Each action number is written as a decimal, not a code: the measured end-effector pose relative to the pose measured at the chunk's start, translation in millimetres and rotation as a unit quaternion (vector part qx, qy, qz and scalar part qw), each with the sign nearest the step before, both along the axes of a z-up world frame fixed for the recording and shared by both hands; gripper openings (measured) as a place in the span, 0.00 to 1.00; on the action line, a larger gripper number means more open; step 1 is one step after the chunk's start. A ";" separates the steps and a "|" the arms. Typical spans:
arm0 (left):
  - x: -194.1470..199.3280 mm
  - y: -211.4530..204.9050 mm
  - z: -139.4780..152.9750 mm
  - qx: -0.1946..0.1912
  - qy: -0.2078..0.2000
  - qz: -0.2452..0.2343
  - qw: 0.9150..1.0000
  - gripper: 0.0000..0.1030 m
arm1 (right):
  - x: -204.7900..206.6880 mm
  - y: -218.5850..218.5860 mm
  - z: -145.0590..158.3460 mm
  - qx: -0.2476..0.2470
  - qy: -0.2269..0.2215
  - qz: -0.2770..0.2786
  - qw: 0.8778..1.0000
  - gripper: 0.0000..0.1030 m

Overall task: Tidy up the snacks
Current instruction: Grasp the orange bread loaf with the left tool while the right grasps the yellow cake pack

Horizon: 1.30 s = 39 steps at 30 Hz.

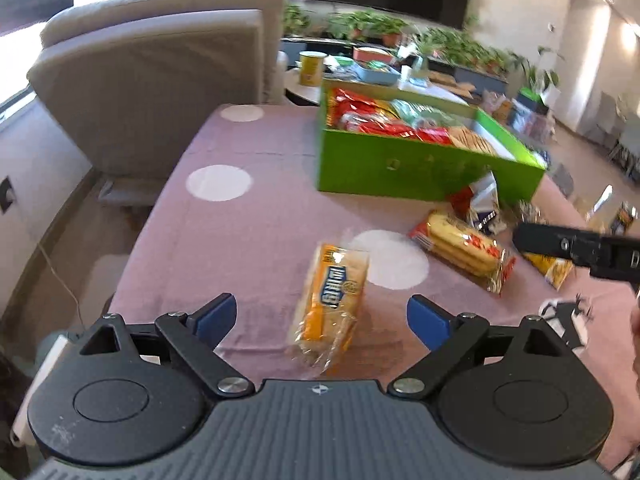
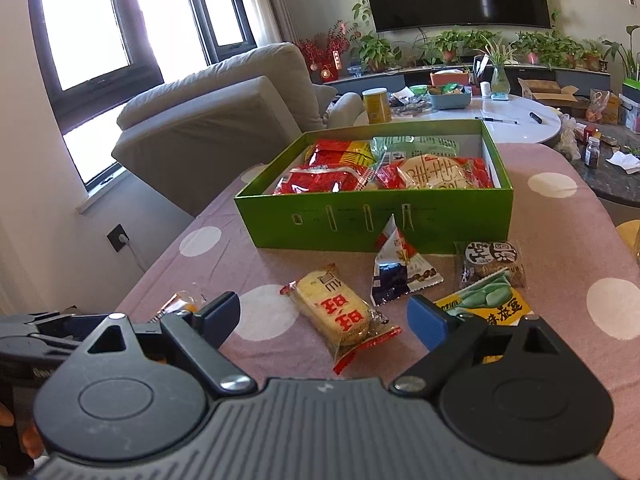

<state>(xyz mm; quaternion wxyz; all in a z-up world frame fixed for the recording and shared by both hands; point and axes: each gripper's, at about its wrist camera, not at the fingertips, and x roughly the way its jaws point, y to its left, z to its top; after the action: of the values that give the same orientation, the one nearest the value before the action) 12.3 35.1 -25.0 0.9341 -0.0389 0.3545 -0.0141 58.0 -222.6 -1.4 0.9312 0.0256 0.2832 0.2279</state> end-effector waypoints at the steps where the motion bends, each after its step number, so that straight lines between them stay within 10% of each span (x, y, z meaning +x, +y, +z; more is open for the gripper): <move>1: 2.2 -2.7 -1.5 0.007 0.001 -0.002 1.000 0.89 | 0.3 -0.6 -0.5 0.000 0.001 -0.002 1.000 0.63; 17: 12.1 46.0 0.3 0.069 -0.022 0.108 0.991 0.89 | 4.8 0.1 -5.8 0.000 0.012 -0.003 1.000 0.63; 23: 10.5 37.7 4.4 0.043 -0.026 0.069 0.996 0.89 | 5.5 4.0 -6.3 -0.006 0.011 0.003 1.000 0.63; 33: 15.0 33.0 -2.1 0.182 -0.034 0.101 0.977 0.89 | 5.7 2.7 -5.9 -0.002 0.012 0.001 1.000 0.63; 39: 10.3 24.7 7.2 0.169 -0.031 0.056 0.984 0.89 | 5.5 6.3 -6.6 -0.008 0.011 0.007 1.000 0.63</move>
<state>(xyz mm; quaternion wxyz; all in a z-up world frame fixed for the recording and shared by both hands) 22.6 59.9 -17.8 0.9370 0.0999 0.3202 0.0973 63.5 -216.2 -8.0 0.9266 0.0184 0.2952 0.2322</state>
